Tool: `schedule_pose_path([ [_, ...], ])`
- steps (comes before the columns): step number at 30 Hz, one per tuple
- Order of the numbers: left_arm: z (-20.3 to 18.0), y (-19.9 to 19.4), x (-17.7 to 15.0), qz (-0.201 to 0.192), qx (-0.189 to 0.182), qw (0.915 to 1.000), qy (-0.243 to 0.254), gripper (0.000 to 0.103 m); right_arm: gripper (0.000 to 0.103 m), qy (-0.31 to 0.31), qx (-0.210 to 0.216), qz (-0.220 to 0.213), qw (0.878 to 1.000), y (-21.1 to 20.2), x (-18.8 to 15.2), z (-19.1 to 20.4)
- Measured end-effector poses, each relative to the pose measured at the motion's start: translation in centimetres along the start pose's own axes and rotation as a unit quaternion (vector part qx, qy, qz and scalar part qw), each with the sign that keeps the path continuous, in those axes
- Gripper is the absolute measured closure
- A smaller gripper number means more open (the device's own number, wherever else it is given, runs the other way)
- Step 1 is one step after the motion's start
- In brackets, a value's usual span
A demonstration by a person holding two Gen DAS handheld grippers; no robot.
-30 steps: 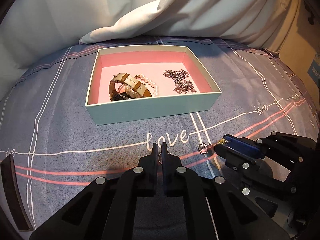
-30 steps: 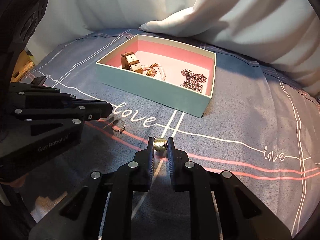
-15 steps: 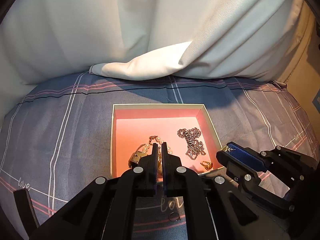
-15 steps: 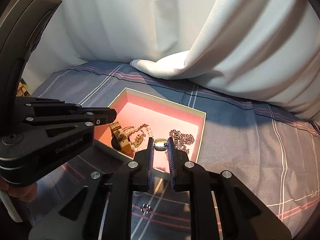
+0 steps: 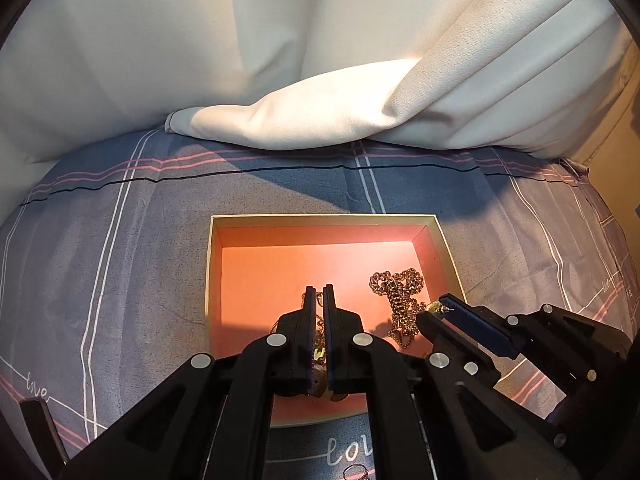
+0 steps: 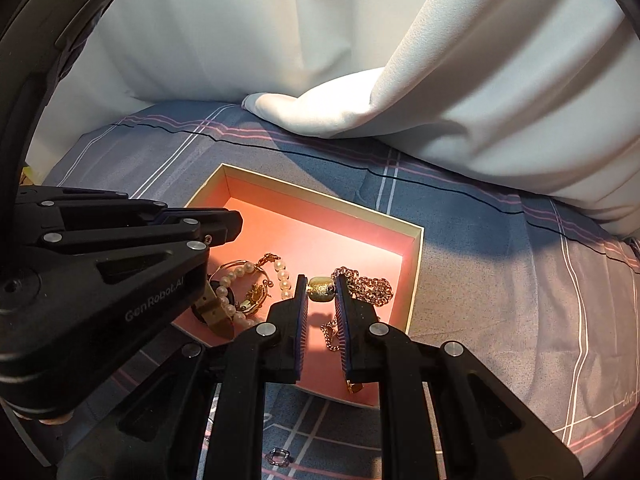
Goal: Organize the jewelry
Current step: 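Carry the square gold charm into the box and open the right tool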
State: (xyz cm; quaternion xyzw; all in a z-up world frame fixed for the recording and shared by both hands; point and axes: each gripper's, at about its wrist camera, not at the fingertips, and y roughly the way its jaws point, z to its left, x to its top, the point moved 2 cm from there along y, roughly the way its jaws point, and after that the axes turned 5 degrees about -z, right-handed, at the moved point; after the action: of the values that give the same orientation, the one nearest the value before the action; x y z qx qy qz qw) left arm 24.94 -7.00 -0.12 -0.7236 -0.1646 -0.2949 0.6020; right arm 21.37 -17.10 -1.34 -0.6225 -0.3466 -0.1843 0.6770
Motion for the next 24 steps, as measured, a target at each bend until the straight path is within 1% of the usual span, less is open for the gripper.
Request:
schedule_pose_path([
  [7,0.6,0.7,0.0,0.006,0.002,0.9999,-0.010,0.099,0.088,0.000,-0.003,0.013,1.000,0.9,-0.3,0.0],
  [12,0.5,1.1,0.0,0.011,0.006,0.9999,-0.007,0.099,0.088,0.002,-0.004,0.017,1.000,1.2,-0.5,-0.1],
  [15,0.8,1.0,0.1,0.007,0.016,0.9998,-0.010,0.099,0.088,0.003,0.001,0.028,1.000,1.4,-0.6,-0.1],
  [16,1.0,0.9,0.2,0.006,0.016,0.9998,-0.013,0.092,0.079,0.001,-0.004,0.034,0.999,1.5,-0.7,-0.1],
  [17,1.2,0.6,0.2,0.005,0.017,0.9997,-0.017,0.084,0.054,-0.002,-0.015,0.030,0.999,1.3,-0.8,-0.1],
  [18,1.4,0.3,0.4,0.000,0.018,0.9996,-0.022,0.061,0.041,-0.006,-0.027,0.017,0.999,0.9,-0.9,-0.1],
  [19,1.6,-0.3,0.4,-0.011,0.017,0.9995,-0.024,0.049,0.030,-0.008,-0.035,0.004,0.999,0.3,-0.9,-0.2],
  [23,1.4,-3.0,0.0,-0.038,0.013,0.9992,-0.005,0.043,0.030,0.000,-0.029,-0.020,0.999,-2.1,-1.4,-0.6],
  [24,1.2,-3.7,-0.4,-0.046,0.009,0.9989,0.000,0.040,0.030,0.002,-0.027,-0.024,0.999,-2.7,-1.8,-0.8],
])
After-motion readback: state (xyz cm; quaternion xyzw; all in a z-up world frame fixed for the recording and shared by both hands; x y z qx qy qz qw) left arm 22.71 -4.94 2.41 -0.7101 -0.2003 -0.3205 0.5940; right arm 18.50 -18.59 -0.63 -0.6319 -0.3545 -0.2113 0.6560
